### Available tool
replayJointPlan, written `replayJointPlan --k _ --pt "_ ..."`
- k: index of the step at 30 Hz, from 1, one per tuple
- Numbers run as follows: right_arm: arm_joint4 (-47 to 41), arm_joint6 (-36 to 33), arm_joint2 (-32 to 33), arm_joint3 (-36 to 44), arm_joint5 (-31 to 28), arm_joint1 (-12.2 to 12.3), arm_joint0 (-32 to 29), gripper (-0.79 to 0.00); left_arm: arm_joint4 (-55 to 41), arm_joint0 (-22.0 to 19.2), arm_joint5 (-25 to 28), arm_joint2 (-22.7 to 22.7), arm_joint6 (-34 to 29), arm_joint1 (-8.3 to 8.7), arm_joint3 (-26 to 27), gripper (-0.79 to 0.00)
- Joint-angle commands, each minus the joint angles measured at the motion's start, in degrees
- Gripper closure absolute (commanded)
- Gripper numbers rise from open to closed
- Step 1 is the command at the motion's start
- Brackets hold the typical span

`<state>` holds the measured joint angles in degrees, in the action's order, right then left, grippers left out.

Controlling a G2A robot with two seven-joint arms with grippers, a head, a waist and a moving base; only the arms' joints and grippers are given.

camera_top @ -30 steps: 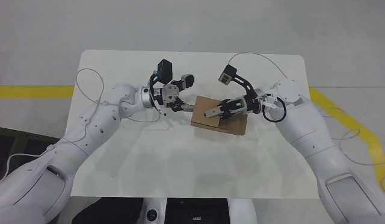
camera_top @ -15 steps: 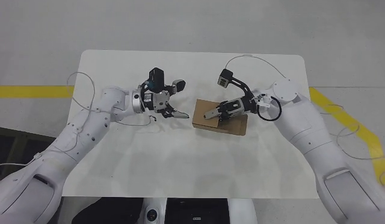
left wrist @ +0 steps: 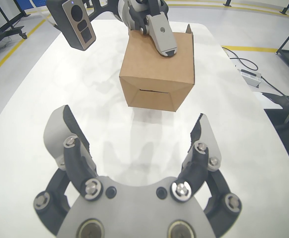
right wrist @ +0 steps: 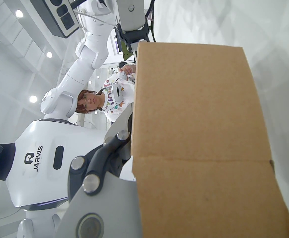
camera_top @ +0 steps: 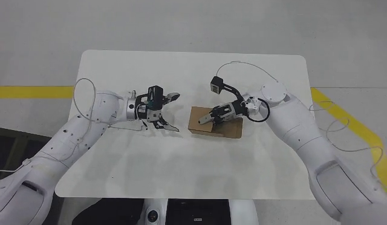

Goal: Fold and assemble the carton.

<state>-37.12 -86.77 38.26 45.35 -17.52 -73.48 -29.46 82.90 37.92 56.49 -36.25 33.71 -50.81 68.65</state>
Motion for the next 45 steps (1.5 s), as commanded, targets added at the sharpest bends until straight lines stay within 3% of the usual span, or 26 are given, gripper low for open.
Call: replayJointPlan --k 1,7,15,22,29,39,45 --pt "-0.1 0.1 -0.5 -1.3 -0.2 -0.4 0.4 -0.139 1.3 0.3 -0.4 -0.3 0.5 0.07 0.3 -0.785" --pt "0.2 1.0 -1.8 -5.4 -1.0 -1.5 1.5 -0.172 3.1 1.5 -2.6 -1.4 2.5 0.18 1.8 -0.785" --pt "-0.6 1.5 -1.2 -8.3 -1.5 -1.7 1.9 -0.259 2.9 2.8 -2.8 -2.2 0.0 -0.08 3.3 -0.785" --pt "-3.3 3.4 1.1 -11.0 -3.4 -1.5 0.7 -0.243 0.8 3.8 -2.6 -2.7 -3.5 -0.58 4.3 -0.785" --pt "-3.8 5.7 2.6 -12.3 -5.7 -1.6 0.1 -0.151 -2.4 4.4 -2.4 -3.3 -7.4 -1.24 4.8 -0.785" --pt "1.0 8.1 4.1 -11.2 -7.2 -0.8 -0.5 -0.296 -9.9 5.0 -4.4 -2.5 -15.5 -3.33 5.9 -0.785" --pt "7.1 10.1 6.4 -6.6 -7.2 1.2 0.2 -0.372 -12.1 5.0 -6.4 -2.4 -21.3 -4.29 6.8 -0.785"
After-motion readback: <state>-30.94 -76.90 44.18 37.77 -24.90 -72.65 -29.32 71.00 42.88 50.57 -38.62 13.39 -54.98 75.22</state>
